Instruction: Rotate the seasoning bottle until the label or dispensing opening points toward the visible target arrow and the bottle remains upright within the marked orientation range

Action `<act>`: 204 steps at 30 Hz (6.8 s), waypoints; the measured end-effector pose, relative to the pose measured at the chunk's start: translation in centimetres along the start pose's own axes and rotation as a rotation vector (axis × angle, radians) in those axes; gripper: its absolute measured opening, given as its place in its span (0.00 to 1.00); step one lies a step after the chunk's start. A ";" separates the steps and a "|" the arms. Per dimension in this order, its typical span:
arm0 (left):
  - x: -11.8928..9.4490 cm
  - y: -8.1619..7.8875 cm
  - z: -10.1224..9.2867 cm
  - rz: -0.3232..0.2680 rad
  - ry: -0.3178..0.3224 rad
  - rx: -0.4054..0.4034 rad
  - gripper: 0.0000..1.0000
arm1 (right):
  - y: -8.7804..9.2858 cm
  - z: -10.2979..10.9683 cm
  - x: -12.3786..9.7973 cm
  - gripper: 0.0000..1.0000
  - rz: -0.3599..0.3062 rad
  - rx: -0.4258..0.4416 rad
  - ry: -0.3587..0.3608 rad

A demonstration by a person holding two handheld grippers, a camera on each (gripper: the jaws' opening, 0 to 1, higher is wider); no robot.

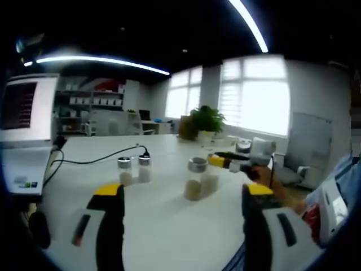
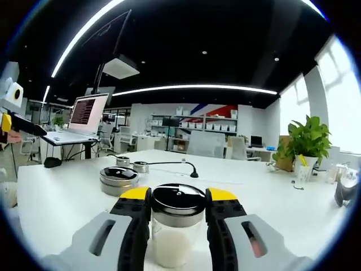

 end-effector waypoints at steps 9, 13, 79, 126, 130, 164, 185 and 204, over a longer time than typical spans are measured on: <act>-0.1 0.0 -0.1 -0.001 0.004 0.001 0.91 | 0.2 -0.2 -0.1 0.37 0.002 -0.029 -0.062; -0.2 -0.2 -0.1 -0.005 0.002 0.005 0.91 | 0.4 -0.6 -0.1 0.37 0.000 -0.012 -0.106; 0.4 -0.1 -1.2 0.008 0.045 0.011 0.91 | 1.6 -3.7 1.5 0.37 -0.077 0.024 -0.733; 0.5 -0.2 -0.6 0.003 0.054 -0.016 0.91 | -0.6 0.0 -1.2 0.73 0.031 0.231 0.108; 0.5 -0.2 -0.5 0.000 0.047 -0.020 0.91 | -1.2 0.4 -1.3 0.67 -0.024 0.190 0.227; 1.0 0.2 -0.5 0.024 0.054 -0.028 0.91 | -0.1 1.7 -0.1 0.38 -0.064 0.139 0.212; 1.1 0.3 -0.6 0.025 0.053 -0.034 0.91 | 0.1 1.1 0.2 0.38 -0.074 0.135 0.132; 1.1 0.5 -0.3 0.034 0.040 -0.045 0.91 | 0.3 -0.8 0.6 0.37 -0.071 0.157 -0.162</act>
Point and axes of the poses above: the point that each gripper's makers call its tool centre point, and the gripper's own axes: x roughly forward along the fingers, z roughly to its left, y roughly out of its underside, the point moved 8 cm from there along -x, roughly backward along the fingers, and after that the axes turned 9 degrees about -x, right-handed, at the moved point
